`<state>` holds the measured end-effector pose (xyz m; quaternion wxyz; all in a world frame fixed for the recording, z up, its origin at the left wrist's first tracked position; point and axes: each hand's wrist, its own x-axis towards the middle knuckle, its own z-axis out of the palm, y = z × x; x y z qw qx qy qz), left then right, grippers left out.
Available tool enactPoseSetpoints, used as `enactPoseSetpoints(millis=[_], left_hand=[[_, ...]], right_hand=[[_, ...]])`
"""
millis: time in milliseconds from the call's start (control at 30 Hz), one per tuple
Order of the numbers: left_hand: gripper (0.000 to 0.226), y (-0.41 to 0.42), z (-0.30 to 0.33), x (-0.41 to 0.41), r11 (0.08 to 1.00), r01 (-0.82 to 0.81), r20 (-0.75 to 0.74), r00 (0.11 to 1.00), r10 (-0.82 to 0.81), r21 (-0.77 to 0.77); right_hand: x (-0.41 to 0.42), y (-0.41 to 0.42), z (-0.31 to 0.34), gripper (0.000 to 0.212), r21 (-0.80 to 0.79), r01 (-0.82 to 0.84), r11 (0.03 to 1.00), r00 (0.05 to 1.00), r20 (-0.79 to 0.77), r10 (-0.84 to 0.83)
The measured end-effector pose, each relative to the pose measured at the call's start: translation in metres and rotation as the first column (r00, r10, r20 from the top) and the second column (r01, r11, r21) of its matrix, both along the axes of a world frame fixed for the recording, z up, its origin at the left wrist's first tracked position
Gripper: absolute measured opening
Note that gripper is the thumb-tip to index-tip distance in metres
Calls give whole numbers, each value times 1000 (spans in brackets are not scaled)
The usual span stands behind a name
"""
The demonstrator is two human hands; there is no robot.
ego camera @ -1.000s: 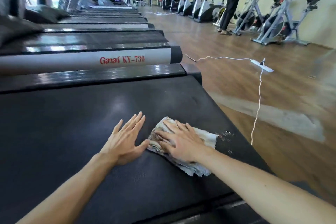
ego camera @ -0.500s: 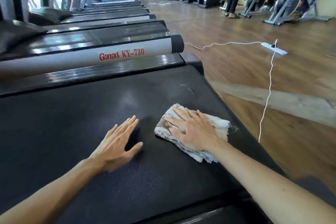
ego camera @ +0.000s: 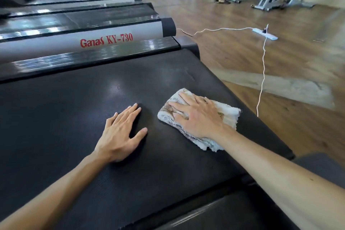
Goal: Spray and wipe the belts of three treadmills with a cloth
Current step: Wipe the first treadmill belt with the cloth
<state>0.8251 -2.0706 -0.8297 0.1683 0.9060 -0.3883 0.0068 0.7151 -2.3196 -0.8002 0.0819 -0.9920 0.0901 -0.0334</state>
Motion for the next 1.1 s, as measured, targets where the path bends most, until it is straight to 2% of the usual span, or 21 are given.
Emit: enactPoseSetpoints(millis=[133,200,367,467,633,700,800,900,1100], left_hand=[[84,0,0,0,998,-1,-8,1000,0,-69],[81,1,0,-1,994,-15,-25,1000,12,-110],[75,2,0,-4,979,-41,-49,998,32,-200],[73,-1,0,-4,979,-46,-49,998,36,-200],[70,-1,0,-2,976,-52,-41,998,44,-211],[71,-1,0,-2,977,-57,-39,998,49,-204],[69,-3,2,-3,978,-72,-35,997,66,-195],[62,-5,2,-3,979,-79,-25,997,76,-186],[62,-4,-1,0,981,-80,-15,997,79,-178]], right_hand=[[-35,36,0,50,27,-181,983,983,-18,182],[-62,34,2,51,36,-215,976,976,-32,216],[-58,-11,7,56,24,-72,997,995,-67,73],[-35,2,9,51,-24,-39,999,998,-44,38],[-79,33,1,57,-4,-273,962,959,-78,272],[-92,13,1,55,5,-252,968,963,-94,251],[-81,-13,7,58,29,-129,991,986,-106,131],[-55,0,11,52,0,-110,994,990,-89,109],[-89,37,0,48,4,-356,934,933,-59,356]])
